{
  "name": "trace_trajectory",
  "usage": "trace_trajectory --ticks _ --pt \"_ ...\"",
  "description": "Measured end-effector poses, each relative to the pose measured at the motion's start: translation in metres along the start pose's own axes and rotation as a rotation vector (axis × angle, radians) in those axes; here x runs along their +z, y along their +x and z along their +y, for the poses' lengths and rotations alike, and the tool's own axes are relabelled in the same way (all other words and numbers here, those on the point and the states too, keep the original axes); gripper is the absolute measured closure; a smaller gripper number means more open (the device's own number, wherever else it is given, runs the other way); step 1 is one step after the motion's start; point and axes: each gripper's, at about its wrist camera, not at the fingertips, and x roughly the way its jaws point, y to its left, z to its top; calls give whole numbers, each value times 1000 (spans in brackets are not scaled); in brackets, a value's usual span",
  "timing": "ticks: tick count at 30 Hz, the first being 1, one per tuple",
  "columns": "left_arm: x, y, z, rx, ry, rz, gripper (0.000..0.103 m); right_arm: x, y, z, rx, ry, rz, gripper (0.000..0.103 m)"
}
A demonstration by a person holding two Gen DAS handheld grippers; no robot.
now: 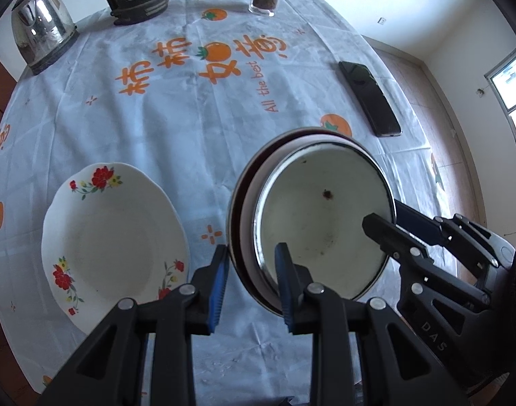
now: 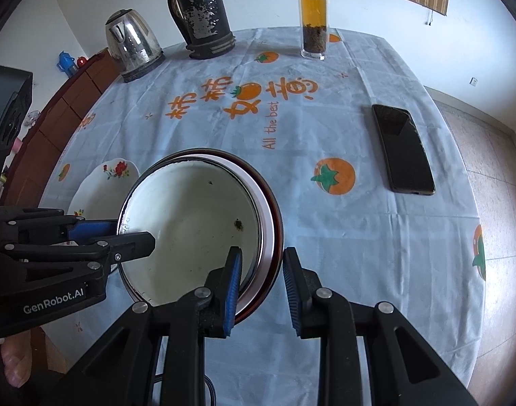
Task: Organize plates and bowls
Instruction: 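Lift the bowl stack and carry it toward the floral plate stack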
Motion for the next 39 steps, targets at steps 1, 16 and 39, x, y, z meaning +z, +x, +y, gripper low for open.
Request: trace_trajectory --ticks 1,16,39 --pt "0 -2 2 1 -5 -4 77 1 -1 2 3 -5 -3 76" --pt "-7 -23 16 13 -57 -41 77 10 -12 19 23 -62 -25 76" --pt "-15 -45 49 27 -132 -81 77 26 -17 54 64 -147 -41 76"
